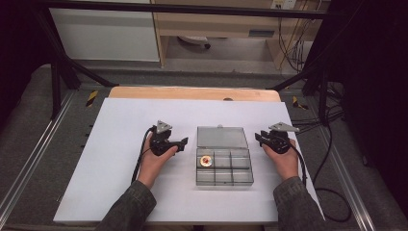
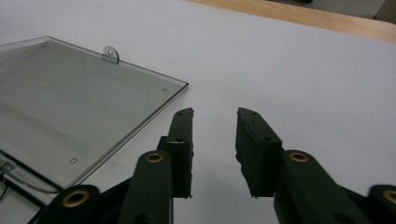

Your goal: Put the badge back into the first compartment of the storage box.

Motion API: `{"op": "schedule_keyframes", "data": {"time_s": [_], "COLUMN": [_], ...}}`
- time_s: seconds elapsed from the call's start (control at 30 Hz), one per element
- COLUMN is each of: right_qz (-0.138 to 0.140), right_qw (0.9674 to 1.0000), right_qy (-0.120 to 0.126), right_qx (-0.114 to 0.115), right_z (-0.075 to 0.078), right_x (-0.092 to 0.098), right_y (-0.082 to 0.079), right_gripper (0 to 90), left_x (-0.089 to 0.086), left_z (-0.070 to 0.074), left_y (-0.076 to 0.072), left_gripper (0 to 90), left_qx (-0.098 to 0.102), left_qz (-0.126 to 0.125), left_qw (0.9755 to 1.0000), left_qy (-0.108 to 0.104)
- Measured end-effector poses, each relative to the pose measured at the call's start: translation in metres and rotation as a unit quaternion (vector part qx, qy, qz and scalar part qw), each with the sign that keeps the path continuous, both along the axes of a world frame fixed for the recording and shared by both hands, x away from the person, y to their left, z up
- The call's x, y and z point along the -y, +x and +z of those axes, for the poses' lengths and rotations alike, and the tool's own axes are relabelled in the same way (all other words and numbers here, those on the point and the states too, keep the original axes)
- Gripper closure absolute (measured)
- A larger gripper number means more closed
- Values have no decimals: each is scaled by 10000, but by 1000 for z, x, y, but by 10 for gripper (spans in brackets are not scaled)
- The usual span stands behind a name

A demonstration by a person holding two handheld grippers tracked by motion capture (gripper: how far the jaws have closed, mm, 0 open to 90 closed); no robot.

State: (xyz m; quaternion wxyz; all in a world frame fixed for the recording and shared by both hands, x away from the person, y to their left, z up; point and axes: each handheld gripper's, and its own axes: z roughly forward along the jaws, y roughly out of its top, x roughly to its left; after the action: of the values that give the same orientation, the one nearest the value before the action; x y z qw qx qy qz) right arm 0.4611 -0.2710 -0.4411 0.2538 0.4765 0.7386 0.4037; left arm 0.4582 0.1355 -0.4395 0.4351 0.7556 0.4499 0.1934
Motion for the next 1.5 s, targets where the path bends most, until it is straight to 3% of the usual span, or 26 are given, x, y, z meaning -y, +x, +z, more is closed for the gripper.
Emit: {"op": "schedule_keyframes", "data": {"time_s": [0.13, 0.23, 0.33, 0.43, 0.77, 0.97, 1.3, 1.5], "right_qz": [113, 151, 216, 340, 568, 650, 805, 843], "right_qw": [9999, 9999, 9997, 9994, 9982, 9976, 9961, 9956], "right_qy": [-34, -44, -48, -21, -167, -170, -106, -92], "right_qx": [-10, -17, -36, -51, -132, -184, -339, -397], "right_z": [-2, -4, -6, -6, -11, -12, -16, -18], "right_x": [-2, 0, 2, 1, -7, -9, -14, -15], "right_y": [0, -1, 0, -1, -2, -1, -1, 0], "right_gripper": [793, 830, 860, 878, 900, 900, 900, 900], "left_x": [3, 4, 8, 10, 16, 16, 22, 21], "left_z": [-1, -2, -4, -4, -9, -9, -13, -16], "left_y": [-1, -1, -2, -4, -10, -10, -11, -9], "left_gripper": [288, 448, 513, 577, 798, 872, 900, 900], "left_qx": [-50, -173, -125, -94, -97, -76, -279, -450], "left_qz": [-67, -64, -130, -264, -673, -724, -881, -901], "left_qw": [9999, 9998, 9998, 9995, 9977, 9973, 9956, 9949], "left_qy": [150, -76, 103, 165, 37, -9, -133, -75]}}
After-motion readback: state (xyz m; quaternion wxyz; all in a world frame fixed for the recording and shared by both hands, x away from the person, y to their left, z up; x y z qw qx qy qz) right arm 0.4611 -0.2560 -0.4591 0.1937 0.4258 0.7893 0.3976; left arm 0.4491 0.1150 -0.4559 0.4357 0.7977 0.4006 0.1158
